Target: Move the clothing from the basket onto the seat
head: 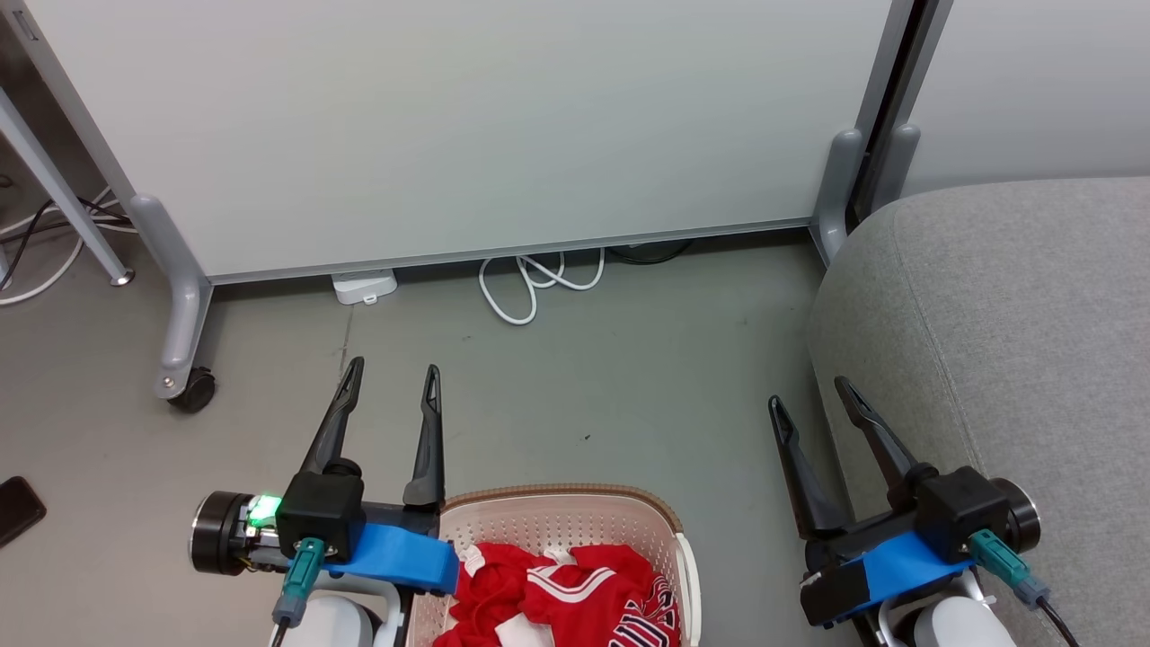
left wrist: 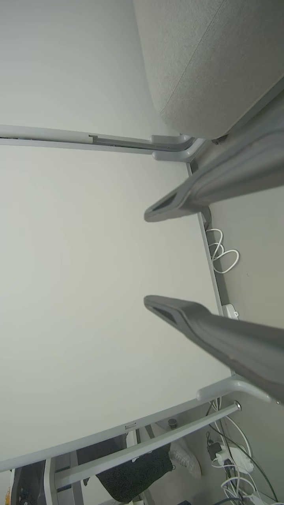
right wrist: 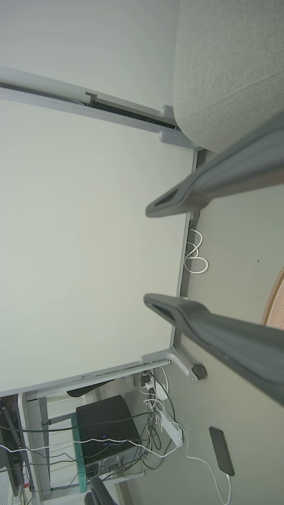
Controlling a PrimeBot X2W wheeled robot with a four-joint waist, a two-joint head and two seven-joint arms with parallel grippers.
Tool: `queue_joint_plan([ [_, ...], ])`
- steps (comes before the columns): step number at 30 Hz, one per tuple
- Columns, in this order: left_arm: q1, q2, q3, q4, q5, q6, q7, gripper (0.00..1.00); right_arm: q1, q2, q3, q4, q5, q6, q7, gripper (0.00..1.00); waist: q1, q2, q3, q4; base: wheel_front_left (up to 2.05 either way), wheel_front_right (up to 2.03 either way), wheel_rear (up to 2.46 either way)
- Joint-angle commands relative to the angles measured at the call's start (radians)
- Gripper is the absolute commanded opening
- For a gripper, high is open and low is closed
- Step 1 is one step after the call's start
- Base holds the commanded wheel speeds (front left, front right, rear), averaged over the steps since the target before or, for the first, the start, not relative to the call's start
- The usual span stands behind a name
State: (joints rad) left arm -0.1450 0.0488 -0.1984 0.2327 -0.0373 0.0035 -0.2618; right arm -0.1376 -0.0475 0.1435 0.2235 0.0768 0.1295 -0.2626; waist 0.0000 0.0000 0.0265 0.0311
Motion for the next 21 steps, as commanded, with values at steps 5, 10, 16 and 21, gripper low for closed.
queue_joint_plan([
  [5,-0.010,0.003,0.010,0.005,-0.002,-0.008,-0.005,1.00,-0.012,-0.005,-0.003,0.000,-0.002,0.002,-0.003,1.00,0.0000,0.0000,0.002,-0.001,0.00,0.00,0.00],
  [10,-0.052,0.019,0.008,0.025,0.013,-0.040,-0.005,1.00,-0.023,-0.005,-0.025,-0.009,-0.011,0.002,-0.003,1.00,0.0000,0.0000,0.019,-0.003,0.00,0.00,0.00],
  [16,-0.121,0.041,-0.020,0.087,0.023,-0.083,-0.004,1.00,-0.050,-0.005,-0.051,-0.021,-0.025,0.002,-0.003,1.00,0.0000,0.0000,0.054,-0.021,0.00,0.00,0.00],
  [21,-0.181,0.056,-0.070,0.169,0.022,-0.115,-0.004,1.00,-0.085,-0.005,-0.059,-0.042,-0.044,0.002,-0.003,1.00,0.0000,0.0000,0.106,-0.048,0.00,0.00,0.00],
])
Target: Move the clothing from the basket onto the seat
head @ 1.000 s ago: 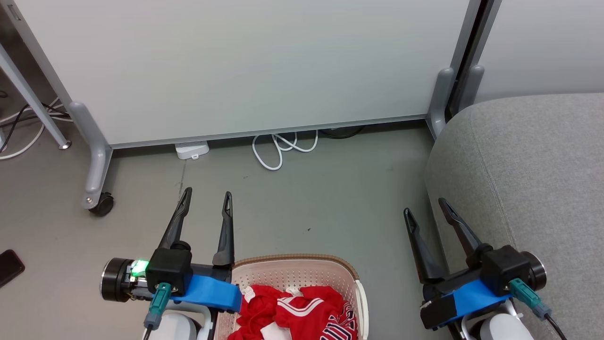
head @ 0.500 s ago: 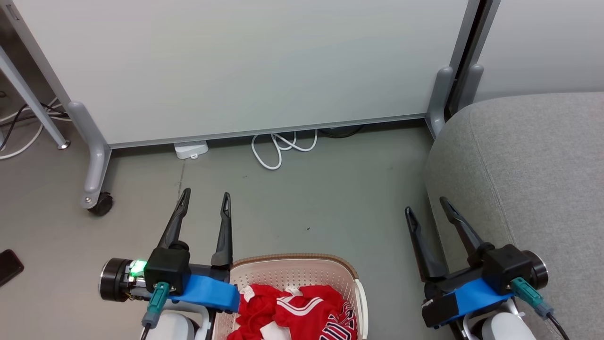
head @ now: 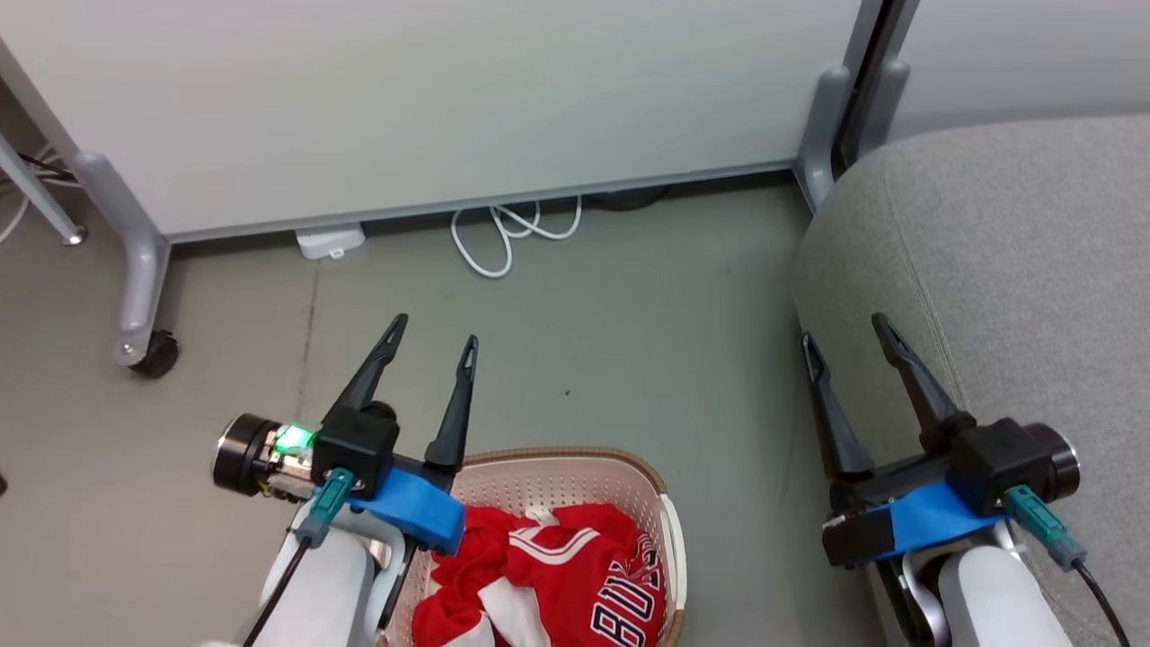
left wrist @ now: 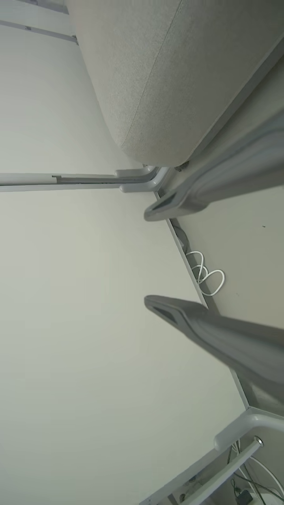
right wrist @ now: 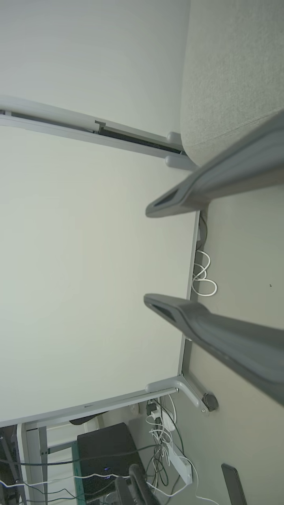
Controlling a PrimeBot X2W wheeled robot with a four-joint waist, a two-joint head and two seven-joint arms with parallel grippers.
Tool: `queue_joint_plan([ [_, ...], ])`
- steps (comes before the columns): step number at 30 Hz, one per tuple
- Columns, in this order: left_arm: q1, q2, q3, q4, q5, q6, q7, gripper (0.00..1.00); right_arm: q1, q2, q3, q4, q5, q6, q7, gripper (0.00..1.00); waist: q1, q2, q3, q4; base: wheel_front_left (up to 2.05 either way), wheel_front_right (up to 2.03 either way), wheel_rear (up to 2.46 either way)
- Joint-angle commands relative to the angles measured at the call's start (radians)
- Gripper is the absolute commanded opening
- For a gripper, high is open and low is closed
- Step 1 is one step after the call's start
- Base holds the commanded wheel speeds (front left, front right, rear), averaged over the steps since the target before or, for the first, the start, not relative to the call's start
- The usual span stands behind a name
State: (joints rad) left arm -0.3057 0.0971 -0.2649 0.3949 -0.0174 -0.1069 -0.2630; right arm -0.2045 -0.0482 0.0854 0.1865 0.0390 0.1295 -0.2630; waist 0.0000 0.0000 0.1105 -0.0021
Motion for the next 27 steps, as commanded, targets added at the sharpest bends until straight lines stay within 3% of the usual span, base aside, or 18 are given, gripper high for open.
queue_joint_plan([
  [1,-0.020,0.008,-0.004,0.007,0.002,-0.005,-0.003,1.00,-0.018,-0.004,-0.001,-0.005,-0.006,0.002,-0.003,1.00,0.0000,0.0000,0.022,-0.015,0.00,0.00,0.00],
  [9,-0.146,0.054,-0.133,0.159,0.004,-0.024,-0.003,1.00,-0.112,-0.003,0.013,-0.046,-0.030,0.002,-0.003,1.00,0.0000,0.0000,0.162,-0.079,0.00,0.00,0.00],
  [17,-0.273,0.131,-0.359,0.317,-0.050,-0.023,-0.003,1.00,-0.196,-0.003,0.045,-0.089,-0.012,0.001,-0.002,1.00,0.0000,0.0000,0.312,-0.155,0.00,0.00,0.00],
  [27,-0.428,0.175,-0.673,0.548,-0.144,-0.024,-0.003,1.00,-0.259,-0.003,0.048,-0.129,-0.022,0.001,-0.002,1.00,0.0000,0.0000,0.479,-0.200,0.00,0.00,0.00],
])
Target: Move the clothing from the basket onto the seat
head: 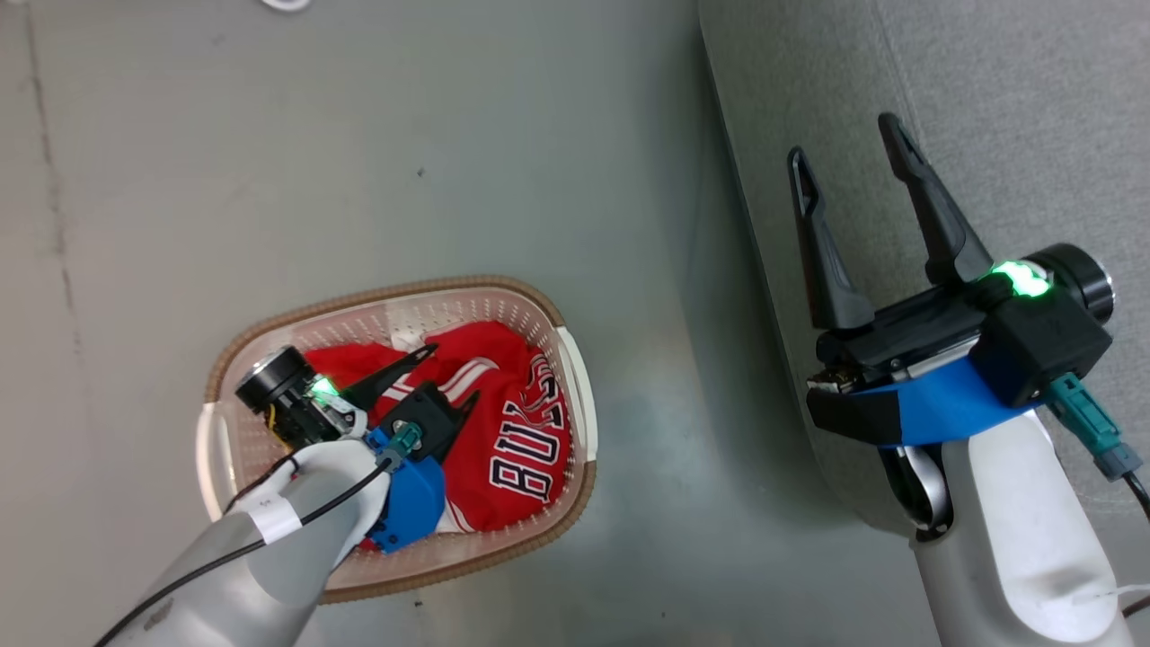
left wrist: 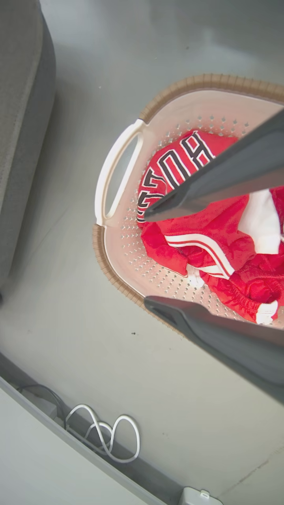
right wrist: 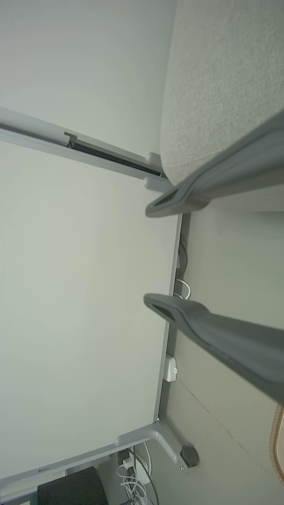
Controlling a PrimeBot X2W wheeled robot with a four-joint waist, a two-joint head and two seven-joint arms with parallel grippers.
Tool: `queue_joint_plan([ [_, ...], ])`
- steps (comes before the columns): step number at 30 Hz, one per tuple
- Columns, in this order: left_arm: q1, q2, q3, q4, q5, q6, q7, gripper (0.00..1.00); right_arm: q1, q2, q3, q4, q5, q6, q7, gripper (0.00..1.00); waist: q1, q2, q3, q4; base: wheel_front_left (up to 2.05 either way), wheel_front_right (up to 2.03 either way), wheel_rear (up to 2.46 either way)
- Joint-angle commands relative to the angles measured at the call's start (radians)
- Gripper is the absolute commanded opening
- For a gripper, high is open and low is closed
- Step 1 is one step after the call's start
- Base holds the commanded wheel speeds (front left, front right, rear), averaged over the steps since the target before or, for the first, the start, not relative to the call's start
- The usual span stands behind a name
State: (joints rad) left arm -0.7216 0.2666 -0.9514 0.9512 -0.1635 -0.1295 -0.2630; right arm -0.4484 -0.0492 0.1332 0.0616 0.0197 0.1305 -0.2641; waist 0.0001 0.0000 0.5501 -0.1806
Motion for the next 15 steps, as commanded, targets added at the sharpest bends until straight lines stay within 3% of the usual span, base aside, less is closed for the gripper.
queue_joint_plan([
  [1,-0.025,0.008,-0.015,0.015,-0.008,-0.001,-0.003,1.00,-0.022,-0.002,0.001,-0.009,-0.002,0.000,-0.001,1.00,-0.0001,0.0000,0.055,-0.025,0.00,0.00,0.00],
  [9,-0.132,0.039,-0.262,0.171,-0.070,-0.001,0.013,1.00,-0.072,-0.002,0.015,-0.045,0.000,0.000,-0.001,1.00,-0.0001,0.0000,0.176,-0.052,0.00,0.00,0.00],
  [15,-0.189,0.056,-0.318,0.226,-0.098,-0.001,0.050,1.00,-0.097,-0.002,0.009,-0.073,-0.012,0.000,-0.001,1.00,-0.0001,0.0000,0.257,-0.053,0.00,0.00,0.00],
])
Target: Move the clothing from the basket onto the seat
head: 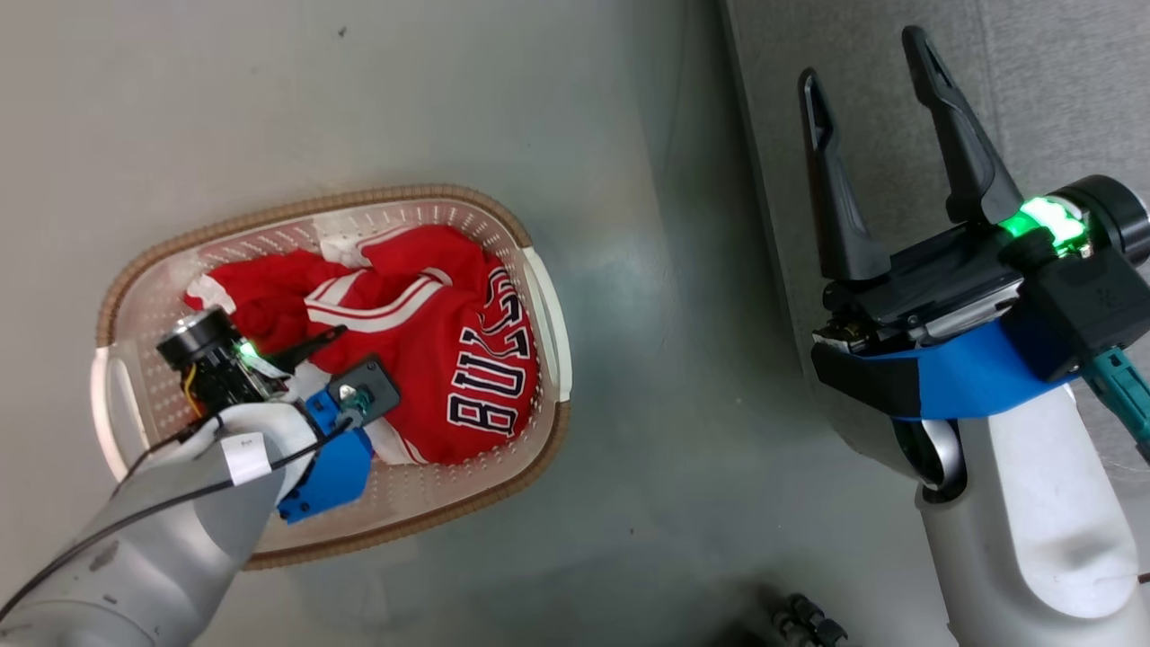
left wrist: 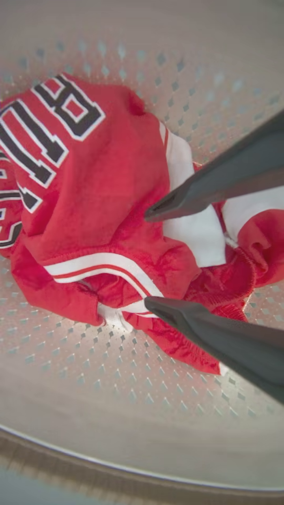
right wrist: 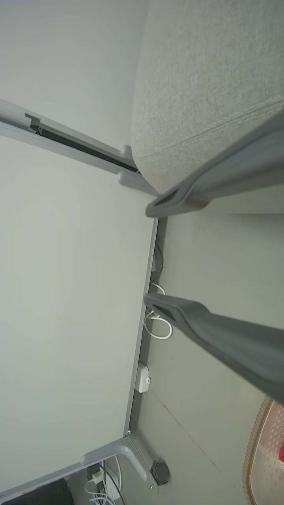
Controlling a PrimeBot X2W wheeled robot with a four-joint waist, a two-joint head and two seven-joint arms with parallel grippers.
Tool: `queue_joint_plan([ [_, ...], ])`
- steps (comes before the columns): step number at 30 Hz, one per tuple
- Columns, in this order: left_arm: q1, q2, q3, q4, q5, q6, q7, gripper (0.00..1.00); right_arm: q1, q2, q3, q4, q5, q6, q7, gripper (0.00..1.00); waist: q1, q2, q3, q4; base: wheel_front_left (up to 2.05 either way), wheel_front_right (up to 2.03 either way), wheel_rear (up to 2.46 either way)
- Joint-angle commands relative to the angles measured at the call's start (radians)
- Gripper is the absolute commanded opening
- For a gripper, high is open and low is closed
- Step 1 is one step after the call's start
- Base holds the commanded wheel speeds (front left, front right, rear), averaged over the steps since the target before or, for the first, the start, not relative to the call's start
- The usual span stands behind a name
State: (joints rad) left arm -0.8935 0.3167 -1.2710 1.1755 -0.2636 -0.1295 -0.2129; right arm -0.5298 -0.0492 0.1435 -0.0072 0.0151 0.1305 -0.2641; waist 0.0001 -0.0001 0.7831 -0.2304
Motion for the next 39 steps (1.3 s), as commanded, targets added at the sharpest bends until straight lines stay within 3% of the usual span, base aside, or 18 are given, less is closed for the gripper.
queue_joint_plan([
  [1,-0.024,0.008,-0.002,0.007,0.004,-0.001,0.006,1.00,-0.018,-0.002,-0.003,-0.009,-0.009,0.000,-0.001,1.00,-0.0001,0.0001,0.038,-0.003,0.00,0.00,0.00],
  [7,-0.057,0.017,-0.012,0.037,0.105,-0.001,0.059,1.00,-0.038,-0.002,-0.008,-0.035,-0.016,0.000,-0.001,1.00,-0.0001,0.0001,0.112,-0.006,0.00,0.00,0.00],
  [14,-0.140,0.017,-0.012,0.063,0.198,-0.001,0.031,1.00,-0.047,-0.002,-0.012,-0.080,-0.015,0.000,-0.001,1.00,-0.0001,0.0001,0.186,-0.006,0.00,0.00,0.00],
  [25,-0.223,-0.028,-0.010,0.094,0.219,0.007,-0.020,1.00,-0.023,-0.002,-0.013,-0.107,0.003,0.000,-0.001,1.00,-0.0001,0.0001,0.242,-0.003,0.00,0.00,0.00],
  [26,-0.223,-0.031,-0.007,0.096,0.213,0.007,-0.022,0.86,-0.023,-0.002,-0.013,-0.106,0.002,0.000,-0.001,1.00,-0.0001,0.0001,0.244,-0.003,0.00,0.00,0.00],
  [27,-0.225,-0.033,-0.007,0.098,0.217,0.006,-0.021,0.49,-0.025,-0.002,-0.013,-0.105,0.003,0.000,-0.001,1.00,-0.0001,0.0001,0.244,-0.004,0.00,0.00,0.00],
  [29,-0.224,-0.036,-0.007,0.102,0.212,0.005,-0.013,0.00,-0.027,-0.002,-0.014,-0.107,0.004,0.000,-0.001,1.00,-0.0001,0.0001,0.245,-0.005,0.00,0.00,0.00],
  [39,-0.199,-0.068,0.001,0.104,0.187,0.002,-0.039,0.00,-0.027,-0.002,-0.022,-0.097,-0.008,0.000,-0.001,1.00,-0.0001,0.0001,0.206,0.015,0.00,0.00,0.00],
])
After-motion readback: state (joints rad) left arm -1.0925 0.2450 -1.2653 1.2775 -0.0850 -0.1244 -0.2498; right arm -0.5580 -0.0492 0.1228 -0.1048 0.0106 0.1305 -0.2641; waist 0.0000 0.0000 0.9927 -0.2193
